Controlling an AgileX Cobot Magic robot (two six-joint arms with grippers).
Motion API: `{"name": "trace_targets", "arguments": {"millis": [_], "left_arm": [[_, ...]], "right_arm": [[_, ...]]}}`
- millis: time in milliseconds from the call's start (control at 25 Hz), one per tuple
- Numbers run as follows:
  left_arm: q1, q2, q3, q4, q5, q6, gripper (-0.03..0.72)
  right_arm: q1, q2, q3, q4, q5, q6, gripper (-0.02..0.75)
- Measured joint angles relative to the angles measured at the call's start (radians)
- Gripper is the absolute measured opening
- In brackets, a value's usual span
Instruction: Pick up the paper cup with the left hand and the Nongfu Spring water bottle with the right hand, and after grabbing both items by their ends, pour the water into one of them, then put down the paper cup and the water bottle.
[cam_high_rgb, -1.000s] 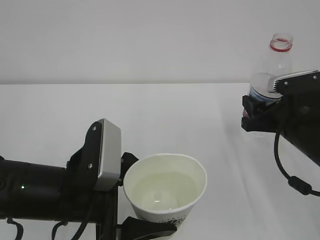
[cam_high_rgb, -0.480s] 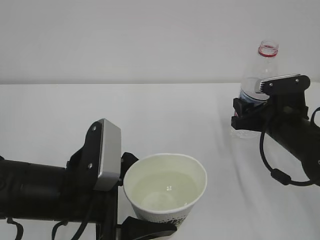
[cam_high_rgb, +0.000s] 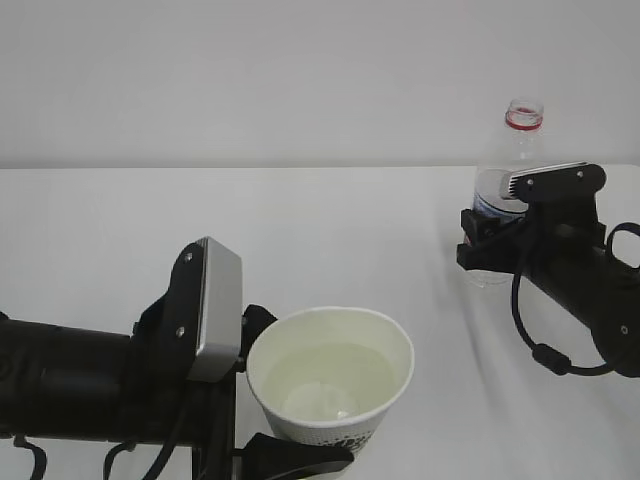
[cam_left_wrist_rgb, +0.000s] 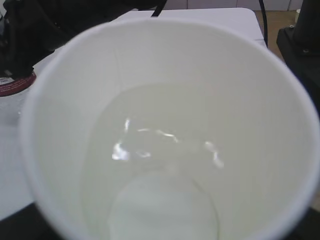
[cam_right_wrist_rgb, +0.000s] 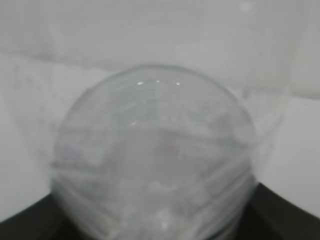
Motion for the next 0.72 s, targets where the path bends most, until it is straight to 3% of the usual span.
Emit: {"name": "trace_targets", "arguments": {"millis": [480, 720], "left_arm": [[0.0, 0.0, 0.0, 0.0, 0.0, -0.002, 0.554], [0.0, 0.0, 0.0, 0.0, 0.0, -0.002, 0.554]], "right_arm": [[0.0, 0.0, 0.0, 0.0, -0.023, 0.022, 0.478], [0.0, 0.0, 0.0, 0.0, -0.023, 0.033, 0.554]]}}
